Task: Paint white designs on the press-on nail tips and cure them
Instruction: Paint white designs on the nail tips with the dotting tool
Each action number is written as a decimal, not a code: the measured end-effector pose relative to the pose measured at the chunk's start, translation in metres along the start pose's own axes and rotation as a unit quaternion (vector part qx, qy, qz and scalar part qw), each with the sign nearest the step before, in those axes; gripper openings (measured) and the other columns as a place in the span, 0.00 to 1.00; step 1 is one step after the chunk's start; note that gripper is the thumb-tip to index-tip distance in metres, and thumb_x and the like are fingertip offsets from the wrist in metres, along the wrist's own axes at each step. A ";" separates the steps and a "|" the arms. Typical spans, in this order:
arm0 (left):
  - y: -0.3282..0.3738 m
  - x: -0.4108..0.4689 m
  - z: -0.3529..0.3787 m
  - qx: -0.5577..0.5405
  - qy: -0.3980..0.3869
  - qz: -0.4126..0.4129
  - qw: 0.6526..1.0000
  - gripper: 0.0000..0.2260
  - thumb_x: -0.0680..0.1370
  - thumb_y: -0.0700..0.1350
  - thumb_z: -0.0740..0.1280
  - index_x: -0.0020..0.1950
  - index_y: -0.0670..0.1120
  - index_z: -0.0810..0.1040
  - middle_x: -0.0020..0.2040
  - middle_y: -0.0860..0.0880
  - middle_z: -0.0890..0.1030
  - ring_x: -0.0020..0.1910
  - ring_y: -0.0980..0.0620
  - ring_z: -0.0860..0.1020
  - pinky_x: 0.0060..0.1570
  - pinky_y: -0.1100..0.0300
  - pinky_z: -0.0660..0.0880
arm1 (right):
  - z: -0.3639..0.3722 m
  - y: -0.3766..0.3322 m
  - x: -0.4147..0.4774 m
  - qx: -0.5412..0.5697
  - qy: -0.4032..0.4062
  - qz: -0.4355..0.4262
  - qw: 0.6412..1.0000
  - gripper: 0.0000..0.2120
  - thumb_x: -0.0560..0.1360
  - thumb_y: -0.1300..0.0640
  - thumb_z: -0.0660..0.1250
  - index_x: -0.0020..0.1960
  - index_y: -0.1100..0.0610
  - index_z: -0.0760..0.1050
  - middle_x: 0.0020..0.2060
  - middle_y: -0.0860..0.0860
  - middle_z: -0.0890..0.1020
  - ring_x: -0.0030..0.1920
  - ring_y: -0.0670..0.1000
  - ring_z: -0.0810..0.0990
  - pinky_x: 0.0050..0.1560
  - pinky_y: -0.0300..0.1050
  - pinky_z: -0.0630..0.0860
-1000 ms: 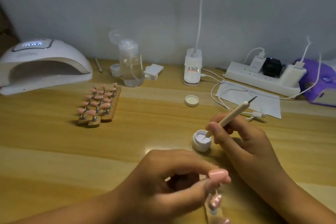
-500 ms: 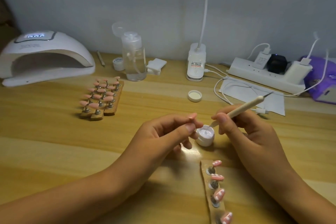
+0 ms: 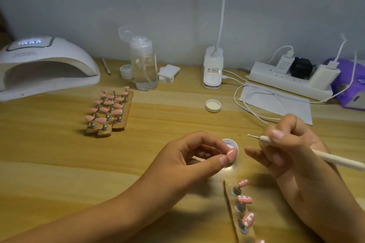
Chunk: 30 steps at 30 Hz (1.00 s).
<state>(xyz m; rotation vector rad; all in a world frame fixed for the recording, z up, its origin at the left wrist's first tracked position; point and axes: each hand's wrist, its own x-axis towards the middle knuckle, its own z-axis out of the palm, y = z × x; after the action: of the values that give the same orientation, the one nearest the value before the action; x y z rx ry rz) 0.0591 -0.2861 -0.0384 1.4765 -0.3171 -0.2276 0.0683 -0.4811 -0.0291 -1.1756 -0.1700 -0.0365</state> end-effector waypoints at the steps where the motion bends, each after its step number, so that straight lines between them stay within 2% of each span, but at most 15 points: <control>1: 0.000 0.000 0.000 0.002 -0.001 0.002 1.000 0.08 0.70 0.52 0.74 0.45 0.51 0.83 0.42 0.56 0.83 0.41 0.61 0.77 0.41 0.70 0.72 | 0.001 0.000 0.000 0.006 -0.002 0.003 1.000 0.09 0.67 0.60 0.67 0.32 0.53 0.68 0.25 0.48 0.67 0.26 0.45 0.66 0.40 0.45 0.81; 7: -0.001 0.000 -0.001 0.002 -0.012 0.002 1.000 0.06 0.72 0.51 0.74 0.46 0.51 0.82 0.43 0.54 0.83 0.41 0.61 0.78 0.40 0.70 0.72 | 0.007 -0.002 0.000 0.011 -0.016 0.014 1.000 0.12 0.68 0.61 0.69 0.30 0.53 0.69 0.26 0.51 0.70 0.27 0.45 0.73 0.41 0.47 0.81; 10: -0.002 0.000 0.000 0.017 -0.022 0.011 1.000 0.03 0.73 0.48 0.73 0.46 0.51 0.82 0.43 0.55 0.83 0.41 0.60 0.78 0.41 0.70 0.72 | 0.008 -0.003 0.000 0.014 -0.016 0.023 1.000 0.10 0.67 0.60 0.71 0.31 0.53 0.71 0.26 0.51 0.71 0.27 0.45 0.72 0.39 0.47 0.81; 13: -0.003 0.000 0.000 0.030 -0.028 0.013 0.999 0.02 0.73 0.46 0.73 0.45 0.51 0.83 0.44 0.52 0.84 0.44 0.58 0.79 0.44 0.67 0.74 | 0.008 -0.004 -0.001 0.014 -0.029 0.040 0.999 0.12 0.62 0.56 0.77 0.31 0.53 0.72 0.27 0.51 0.71 0.27 0.44 0.71 0.37 0.46 0.81; 17: -0.005 0.001 -0.001 0.036 -0.031 0.017 0.999 0.04 0.73 0.49 0.73 0.45 0.51 0.83 0.45 0.52 0.83 0.44 0.58 0.79 0.45 0.67 0.74 | 0.009 -0.003 -0.001 0.010 -0.032 0.048 0.998 0.12 0.63 0.63 0.72 0.30 0.55 0.70 0.27 0.52 0.69 0.27 0.45 0.70 0.36 0.44 0.81; 20: -0.005 0.001 -0.001 0.032 -0.032 0.021 0.999 0.05 0.72 0.50 0.73 0.45 0.51 0.83 0.44 0.52 0.83 0.43 0.58 0.78 0.44 0.68 0.74 | 0.010 -0.003 -0.001 0.016 -0.031 0.045 0.998 0.09 0.66 0.63 0.67 0.29 0.55 0.69 0.27 0.52 0.69 0.27 0.46 0.70 0.35 0.44 0.81; 30: -0.003 0.002 0.001 0.029 -0.032 0.025 0.999 0.06 0.70 0.52 0.73 0.44 0.52 0.83 0.42 0.54 0.82 0.42 0.59 0.78 0.42 0.68 0.73 | 0.008 0.000 -0.002 0.008 -0.050 0.041 0.998 0.09 0.65 0.61 0.68 0.30 0.55 0.71 0.28 0.50 0.72 0.29 0.43 0.75 0.36 0.41 0.80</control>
<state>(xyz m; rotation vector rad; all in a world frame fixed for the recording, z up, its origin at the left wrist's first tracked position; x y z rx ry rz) 0.0603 -0.2882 -0.0416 1.5198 -0.4140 -0.2271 0.0656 -0.4737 -0.0259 -1.1686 -0.2097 0.0948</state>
